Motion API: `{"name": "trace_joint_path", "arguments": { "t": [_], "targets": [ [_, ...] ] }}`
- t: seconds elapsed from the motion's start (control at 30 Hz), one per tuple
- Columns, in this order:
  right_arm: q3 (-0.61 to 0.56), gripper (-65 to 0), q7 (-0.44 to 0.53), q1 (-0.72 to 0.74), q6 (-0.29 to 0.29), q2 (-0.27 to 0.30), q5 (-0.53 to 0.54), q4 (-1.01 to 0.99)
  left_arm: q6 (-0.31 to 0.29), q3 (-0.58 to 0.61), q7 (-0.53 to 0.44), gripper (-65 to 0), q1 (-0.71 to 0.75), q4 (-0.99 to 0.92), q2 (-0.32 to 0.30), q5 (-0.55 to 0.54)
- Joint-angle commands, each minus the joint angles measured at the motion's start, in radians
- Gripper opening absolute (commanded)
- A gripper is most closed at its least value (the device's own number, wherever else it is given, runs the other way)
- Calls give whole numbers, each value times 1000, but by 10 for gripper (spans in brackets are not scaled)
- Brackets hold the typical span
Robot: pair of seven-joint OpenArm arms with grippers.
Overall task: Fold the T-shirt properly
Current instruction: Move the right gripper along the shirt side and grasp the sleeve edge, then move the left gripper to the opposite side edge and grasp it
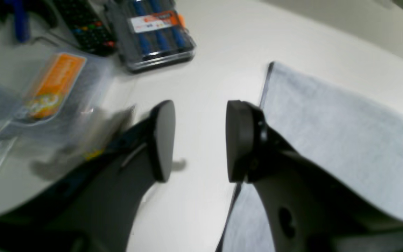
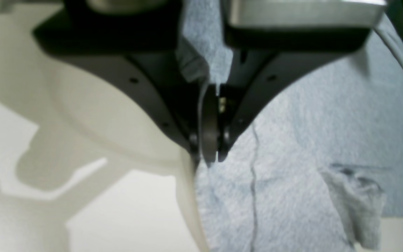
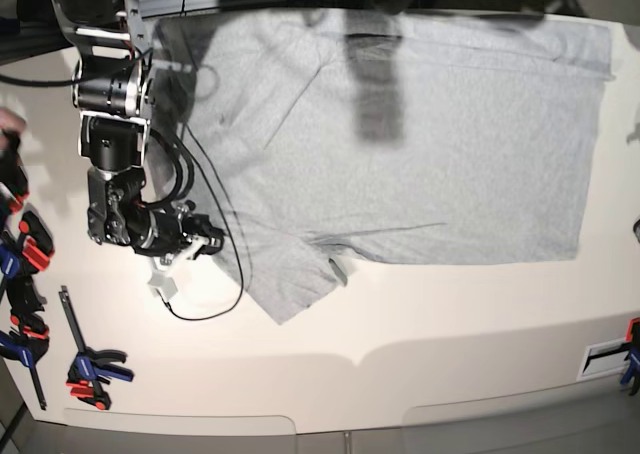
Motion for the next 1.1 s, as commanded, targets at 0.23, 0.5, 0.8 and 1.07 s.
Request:
{"name": "trace_joint_path", "arguments": {
  "t": [0.23, 0.5, 0.8, 1.07],
  "targets": [
    [-2, -650, -21, 21, -8, 5, -28, 6, -5, 394, -37, -428, -520, -417, -24, -2],
    [-2, -650, -24, 21, -8, 5, -77, 6, 22, 462, -220, -429, -776, -910, 46, 51],
    [-2, -650, -16, 21, -8, 5, -76, 6, 44, 457, -245, -433, -792, -961, 70, 44],
    [-2, -650, -16, 21, -8, 5, -76, 6, 61, 458, -259, -434, -792, -961, 163, 90]
  ]
}}
